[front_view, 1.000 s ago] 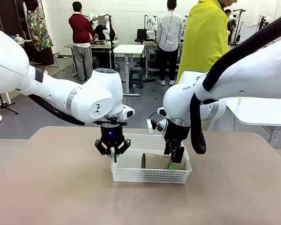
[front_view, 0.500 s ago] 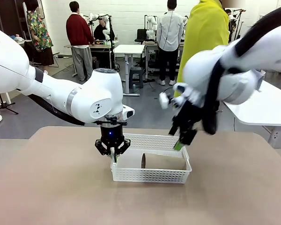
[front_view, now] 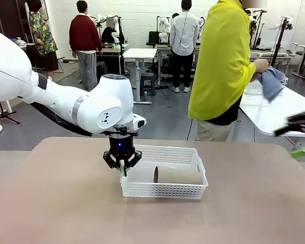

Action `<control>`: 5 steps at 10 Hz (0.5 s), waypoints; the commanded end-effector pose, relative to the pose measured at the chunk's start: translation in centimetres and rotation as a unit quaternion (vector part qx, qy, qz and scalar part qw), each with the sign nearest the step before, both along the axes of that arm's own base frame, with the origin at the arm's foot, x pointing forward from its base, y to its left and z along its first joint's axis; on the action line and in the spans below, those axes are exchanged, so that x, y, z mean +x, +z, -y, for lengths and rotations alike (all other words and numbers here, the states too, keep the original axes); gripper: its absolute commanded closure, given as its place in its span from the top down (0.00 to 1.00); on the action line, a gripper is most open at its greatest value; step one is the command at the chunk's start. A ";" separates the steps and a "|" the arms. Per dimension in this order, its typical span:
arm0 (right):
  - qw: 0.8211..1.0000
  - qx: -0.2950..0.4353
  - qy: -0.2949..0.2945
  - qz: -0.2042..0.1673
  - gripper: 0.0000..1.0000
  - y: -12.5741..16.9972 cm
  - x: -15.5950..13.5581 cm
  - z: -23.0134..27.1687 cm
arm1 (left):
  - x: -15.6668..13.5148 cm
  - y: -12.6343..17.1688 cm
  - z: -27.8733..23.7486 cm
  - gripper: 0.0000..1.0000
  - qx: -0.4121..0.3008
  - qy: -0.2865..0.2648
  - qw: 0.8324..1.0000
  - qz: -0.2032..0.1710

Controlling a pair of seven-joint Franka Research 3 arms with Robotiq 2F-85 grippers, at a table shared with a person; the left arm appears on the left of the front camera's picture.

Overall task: Clean and organize the cups into the basket.
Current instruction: Pick up the Organizing basket and move it to the center of the table, then pick up the Reusable plastic cup from the right side of the table and place it inside the Organizing basket.

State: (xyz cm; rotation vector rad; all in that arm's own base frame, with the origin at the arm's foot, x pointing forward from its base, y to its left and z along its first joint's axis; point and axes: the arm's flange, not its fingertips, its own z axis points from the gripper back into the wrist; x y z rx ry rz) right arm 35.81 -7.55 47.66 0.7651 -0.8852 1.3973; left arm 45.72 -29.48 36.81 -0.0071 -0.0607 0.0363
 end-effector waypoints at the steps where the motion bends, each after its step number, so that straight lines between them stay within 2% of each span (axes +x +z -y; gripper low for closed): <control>1: 0.995 0.096 -0.032 0.001 1.00 -2.4 0.9 5.2 | 0.0 0.2 0.1 0.00 -0.002 0.001 1.000 0.003; 2: 0.991 0.121 -0.052 0.009 1.00 -3.9 0.6 8.2 | 0.0 0.2 0.1 0.00 -0.002 0.001 1.000 0.003; 3: 0.991 0.117 -0.050 0.033 1.00 -5.4 0.5 10.2 | 0.0 0.2 0.1 0.00 -0.002 0.001 1.000 0.003; 5: 0.991 0.112 -0.063 0.044 1.00 -8.0 0.3 13.1 | 0.0 0.2 0.1 0.00 -0.002 0.001 1.000 0.003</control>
